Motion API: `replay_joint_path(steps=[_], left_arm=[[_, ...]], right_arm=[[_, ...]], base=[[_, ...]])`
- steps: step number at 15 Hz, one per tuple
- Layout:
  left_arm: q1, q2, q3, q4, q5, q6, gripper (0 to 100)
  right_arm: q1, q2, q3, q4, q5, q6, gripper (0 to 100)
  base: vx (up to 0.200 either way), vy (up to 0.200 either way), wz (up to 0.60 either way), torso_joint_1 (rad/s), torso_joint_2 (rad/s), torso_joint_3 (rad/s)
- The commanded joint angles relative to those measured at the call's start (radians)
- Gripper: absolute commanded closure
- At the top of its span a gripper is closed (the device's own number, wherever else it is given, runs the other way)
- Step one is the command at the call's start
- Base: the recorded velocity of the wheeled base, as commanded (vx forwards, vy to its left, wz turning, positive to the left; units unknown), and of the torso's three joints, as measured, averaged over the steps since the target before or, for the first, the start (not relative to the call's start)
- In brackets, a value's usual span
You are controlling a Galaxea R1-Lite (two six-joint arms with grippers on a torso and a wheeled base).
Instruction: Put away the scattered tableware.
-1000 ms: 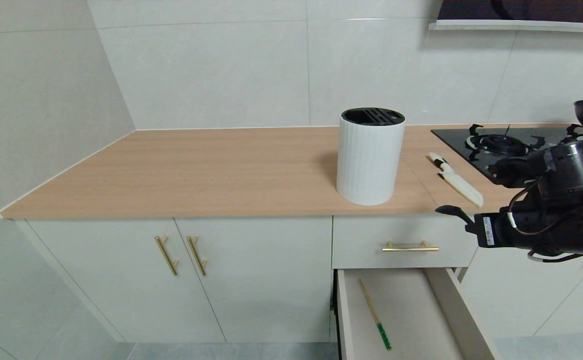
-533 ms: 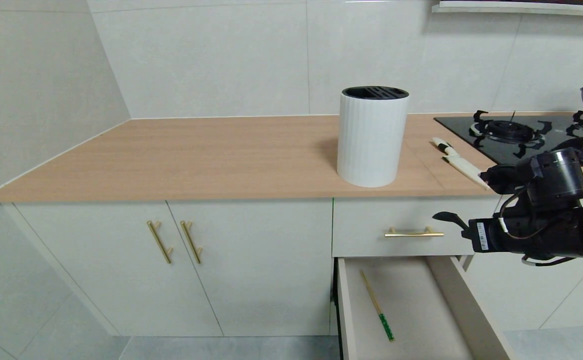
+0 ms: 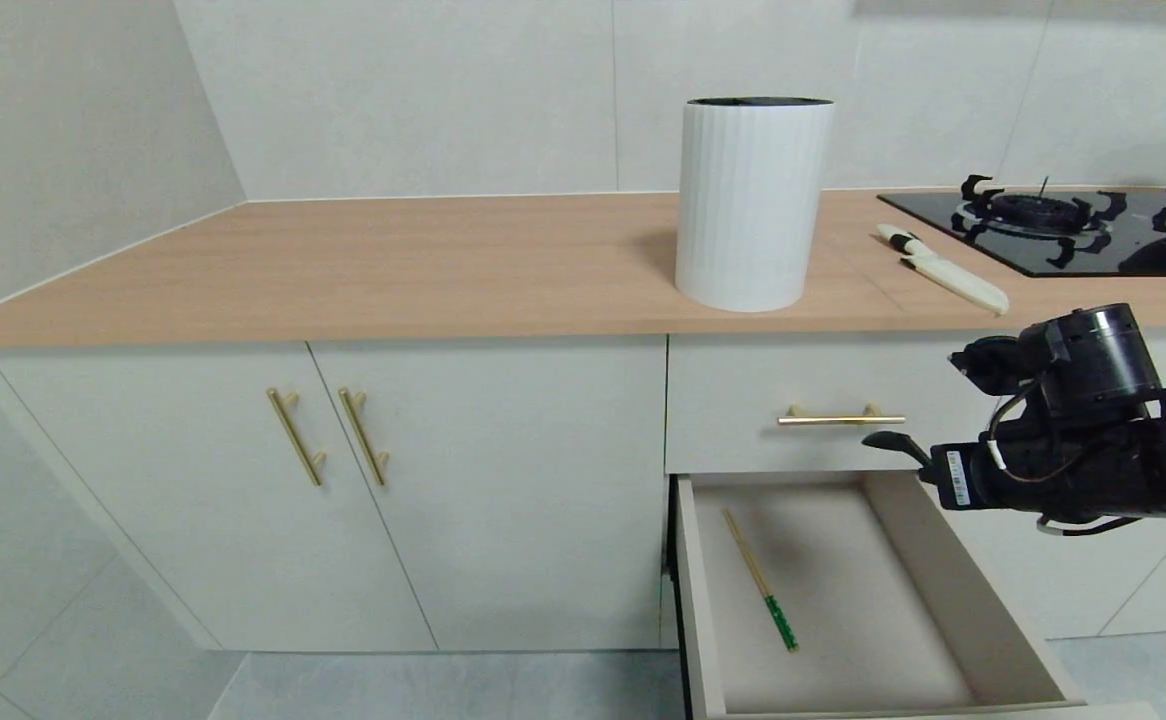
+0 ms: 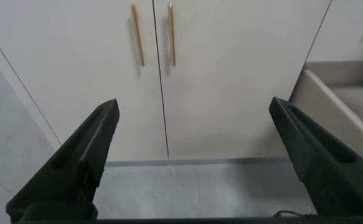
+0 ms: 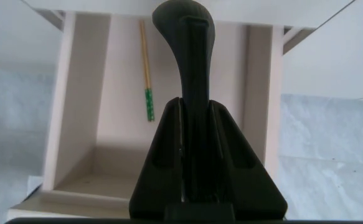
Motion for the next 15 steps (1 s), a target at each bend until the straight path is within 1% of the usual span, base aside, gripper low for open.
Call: replay_joint_path(steps=[1, 5, 7, 12, 15], left_arm=[[0.0, 0.0, 0.0, 0.001, 0.001, 0.0, 0], [0.0, 0.0, 0.0, 0.001, -0.001, 0.0, 0], [0.0, 0.0, 0.0, 0.001, 0.001, 0.0, 0], [0.0, 0.0, 0.0, 0.001, 0.001, 0.0, 0], [0.0, 0.0, 0.0, 0.001, 0.001, 0.0, 0]], right_arm=[[0.001, 0.011, 0.0, 0.0, 0.0, 0.0, 100], [0.001, 0.02, 0.0, 0.0, 0.0, 0.0, 100], [0.001, 0.02, 0.002, -0.008, -0.001, 0.0, 100], [0.001, 0.049, -0.008, -0.009, -0.001, 0.0, 100], [0.019, 0.156, 0.002, -0.105, -0.008, 0.002, 100]], base=[[0.0, 0.0, 0.0, -0.144, 0.47, 0.32], [0.0, 0.0, 0.0, -0.118, 0.45, 0.331], [0.0, 0.0, 0.0, -0.037, 0.2, 0.161], [0.0, 0.0, 0.0, -0.006, 0.02, 0.009], [0.0, 0.0, 0.0, 0.0, 0.0, 0.0]])
